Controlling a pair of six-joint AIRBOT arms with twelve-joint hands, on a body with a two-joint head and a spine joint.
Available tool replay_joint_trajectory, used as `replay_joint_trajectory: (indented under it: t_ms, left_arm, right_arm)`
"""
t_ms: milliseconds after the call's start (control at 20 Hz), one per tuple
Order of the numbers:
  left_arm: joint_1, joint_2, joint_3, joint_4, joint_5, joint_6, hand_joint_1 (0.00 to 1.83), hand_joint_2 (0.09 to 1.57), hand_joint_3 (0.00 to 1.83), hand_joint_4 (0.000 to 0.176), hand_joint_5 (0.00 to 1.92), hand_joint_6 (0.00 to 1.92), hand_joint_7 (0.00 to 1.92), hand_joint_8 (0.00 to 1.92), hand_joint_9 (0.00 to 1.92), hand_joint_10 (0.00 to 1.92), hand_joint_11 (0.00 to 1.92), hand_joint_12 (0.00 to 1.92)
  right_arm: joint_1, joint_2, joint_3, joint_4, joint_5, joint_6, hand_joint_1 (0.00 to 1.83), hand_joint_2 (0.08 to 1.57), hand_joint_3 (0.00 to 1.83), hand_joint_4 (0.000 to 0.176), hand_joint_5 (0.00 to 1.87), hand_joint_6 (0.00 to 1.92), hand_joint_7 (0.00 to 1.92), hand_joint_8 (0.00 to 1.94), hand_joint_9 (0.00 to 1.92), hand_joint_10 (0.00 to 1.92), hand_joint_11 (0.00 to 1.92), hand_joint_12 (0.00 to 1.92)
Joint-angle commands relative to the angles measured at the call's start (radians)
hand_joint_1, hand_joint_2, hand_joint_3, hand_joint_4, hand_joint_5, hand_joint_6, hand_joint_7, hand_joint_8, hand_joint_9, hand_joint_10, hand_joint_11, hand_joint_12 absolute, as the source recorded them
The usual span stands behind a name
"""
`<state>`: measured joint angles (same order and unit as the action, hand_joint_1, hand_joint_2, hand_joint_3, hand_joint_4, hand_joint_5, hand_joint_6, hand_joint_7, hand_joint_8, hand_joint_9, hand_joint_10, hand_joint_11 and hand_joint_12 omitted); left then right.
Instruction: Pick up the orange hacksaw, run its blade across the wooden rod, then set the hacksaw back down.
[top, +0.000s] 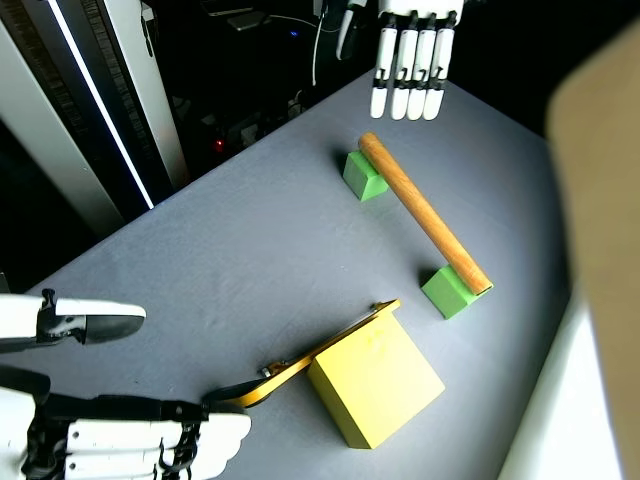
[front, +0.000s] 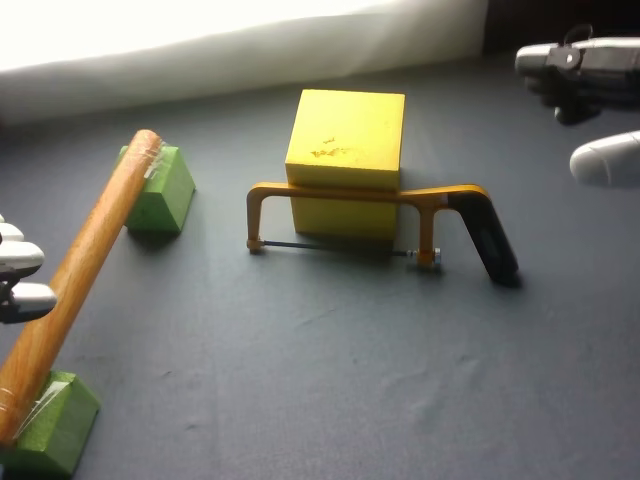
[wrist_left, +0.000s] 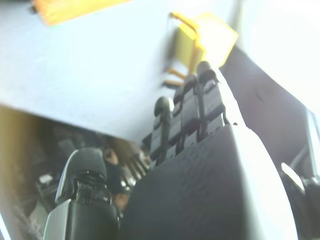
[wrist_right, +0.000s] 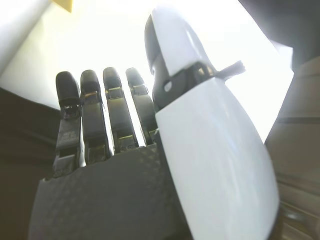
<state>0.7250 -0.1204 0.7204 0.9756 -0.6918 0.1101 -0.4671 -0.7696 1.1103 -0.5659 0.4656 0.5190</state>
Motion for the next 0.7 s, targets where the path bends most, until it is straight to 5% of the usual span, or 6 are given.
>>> replay_joint_trajectory:
  t_ms: [0, 350, 500, 650]
  left_arm:
    - [-0.011, 0.009, -0.001, -0.057, -0.040, 0.010, 0.23, 1.26, 0.00, 0.000, 0.16, 0.00, 0.08, 0.00, 0.11, 0.00, 0.00, 0.32]
    - [0.000, -0.005, -0.013, -0.054, -0.040, 0.106, 0.19, 1.27, 0.00, 0.000, 0.13, 0.00, 0.05, 0.00, 0.09, 0.00, 0.00, 0.24]
    - [0.001, -0.007, -0.012, 0.021, -0.017, 0.113, 0.24, 1.26, 0.00, 0.000, 0.13, 0.00, 0.05, 0.00, 0.08, 0.00, 0.00, 0.19]
    - [0.003, -0.009, -0.028, -0.029, -0.022, 0.115, 0.22, 1.27, 0.00, 0.000, 0.13, 0.00, 0.03, 0.00, 0.05, 0.00, 0.00, 0.19]
  right_arm:
    - [-0.018, 0.001, 0.024, 0.038, 0.125, 0.033, 0.79, 1.22, 0.01, 0.000, 0.12, 0.00, 0.14, 0.00, 0.19, 0.00, 0.00, 0.73]
    - [-0.223, -0.066, 0.204, 0.040, 0.363, 0.095, 0.81, 1.21, 0.00, 0.000, 0.12, 0.00, 0.15, 0.00, 0.21, 0.00, 0.00, 0.75]
    - [-0.281, -0.121, 0.291, 0.040, 0.471, 0.117, 0.80, 1.20, 0.00, 0.000, 0.11, 0.00, 0.14, 0.00, 0.20, 0.00, 0.00, 0.74]
    - [-0.292, -0.180, 0.380, -0.025, 0.533, 0.161, 0.79, 1.20, 0.00, 0.000, 0.11, 0.00, 0.13, 0.00, 0.20, 0.00, 0.00, 0.76]
